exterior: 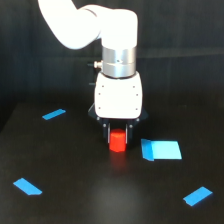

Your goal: Pick up the red object from the table

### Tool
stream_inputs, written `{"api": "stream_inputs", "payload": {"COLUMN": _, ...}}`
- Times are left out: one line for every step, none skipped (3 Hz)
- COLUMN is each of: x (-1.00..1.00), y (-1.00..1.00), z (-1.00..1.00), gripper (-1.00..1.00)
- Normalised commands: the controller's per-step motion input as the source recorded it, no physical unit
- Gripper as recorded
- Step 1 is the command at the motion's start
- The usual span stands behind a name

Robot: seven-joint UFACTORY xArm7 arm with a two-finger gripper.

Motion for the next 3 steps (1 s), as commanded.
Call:
{"api": "stream_inputs", "payload": {"x": -0.38, "y": -0.15, "z": 0.85, "gripper": -1.0}}
{"api": "stream_inputs", "payload": {"x": -0.47, "y": -0.21, "z": 0.99, "gripper": -1.0}}
{"api": "stream_inputs", "payload": {"x": -0.4, "y": -0.25, "z": 0.97, "gripper": -1.0}}
